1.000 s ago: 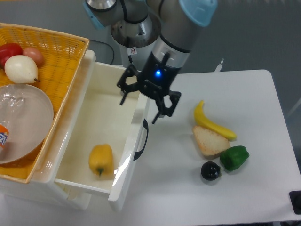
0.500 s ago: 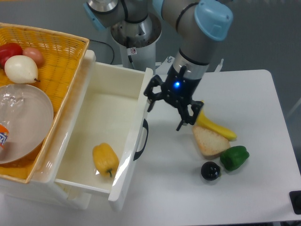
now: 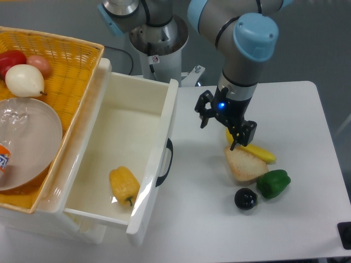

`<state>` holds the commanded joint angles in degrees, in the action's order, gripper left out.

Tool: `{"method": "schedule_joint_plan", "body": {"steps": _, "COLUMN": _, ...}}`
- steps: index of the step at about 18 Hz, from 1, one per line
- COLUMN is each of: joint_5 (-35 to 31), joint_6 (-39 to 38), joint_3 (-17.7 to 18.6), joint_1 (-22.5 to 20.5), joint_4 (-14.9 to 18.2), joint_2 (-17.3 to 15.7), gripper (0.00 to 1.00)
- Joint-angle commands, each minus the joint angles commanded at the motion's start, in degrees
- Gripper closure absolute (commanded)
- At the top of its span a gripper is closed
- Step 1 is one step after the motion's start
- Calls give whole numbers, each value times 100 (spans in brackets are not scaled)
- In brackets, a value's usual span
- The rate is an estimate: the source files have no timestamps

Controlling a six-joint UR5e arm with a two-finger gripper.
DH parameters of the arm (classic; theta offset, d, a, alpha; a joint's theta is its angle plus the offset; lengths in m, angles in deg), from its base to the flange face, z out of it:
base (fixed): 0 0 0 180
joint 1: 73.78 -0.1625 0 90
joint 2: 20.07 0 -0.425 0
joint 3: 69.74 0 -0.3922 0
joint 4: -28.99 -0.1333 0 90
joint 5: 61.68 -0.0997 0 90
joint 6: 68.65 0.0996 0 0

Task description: Place the yellow pepper in the upper white drawer

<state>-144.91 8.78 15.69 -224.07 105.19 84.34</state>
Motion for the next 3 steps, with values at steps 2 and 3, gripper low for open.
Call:
{"method": "schedule_joint_plan", "body": {"steps": 2, "joint_5": -35, "joint_6": 0, "joint_3": -18, "joint_1": 26, "joint_4": -131, "joint_2": 61, "gripper": 0}}
{"method": "schedule_joint_plan", "body": {"steps": 3, "joint_5": -79, "joint_6": 0, "joint_3": -9, "joint_1": 61, "joint_4": -167, "joint_2": 79, "gripper": 0}}
